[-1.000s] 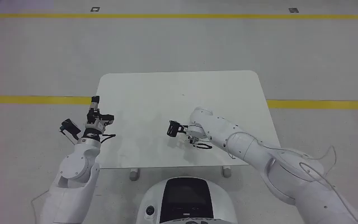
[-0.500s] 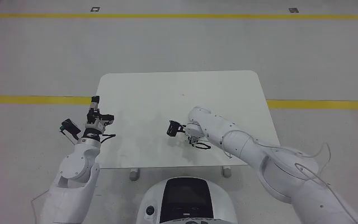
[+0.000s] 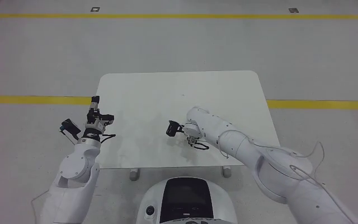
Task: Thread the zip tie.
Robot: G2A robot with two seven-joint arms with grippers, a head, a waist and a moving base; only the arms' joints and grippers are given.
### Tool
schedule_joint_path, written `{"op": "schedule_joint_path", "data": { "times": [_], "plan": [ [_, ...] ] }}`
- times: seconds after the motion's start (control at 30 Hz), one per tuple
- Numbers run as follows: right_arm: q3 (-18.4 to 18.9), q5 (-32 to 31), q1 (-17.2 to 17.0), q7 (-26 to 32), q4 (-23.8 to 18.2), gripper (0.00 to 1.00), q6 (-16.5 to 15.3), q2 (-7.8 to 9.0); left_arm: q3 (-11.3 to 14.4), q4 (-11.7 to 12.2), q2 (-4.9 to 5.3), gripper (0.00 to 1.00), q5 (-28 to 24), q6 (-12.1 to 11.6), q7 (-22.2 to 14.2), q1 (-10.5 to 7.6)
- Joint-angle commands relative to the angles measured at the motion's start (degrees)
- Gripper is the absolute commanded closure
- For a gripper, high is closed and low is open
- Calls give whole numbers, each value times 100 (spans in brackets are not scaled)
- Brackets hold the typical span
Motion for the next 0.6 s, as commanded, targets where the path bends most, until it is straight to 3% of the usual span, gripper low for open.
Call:
{"op": "schedule_joint_path", "data": {
  "times": [0.0,0.2,0.57],
  "plan": [
    [0,5,-5,5,42,85,0,-24,0,0,0,0,0,0,0,0],
    [0,25,-5,28,148,85,0,-98,0,0,0,0,0,0,0,0],
    [0,99,-17,61,309,100,0,-196,0,0,0,0,0,0,0,0]
  ]
}}
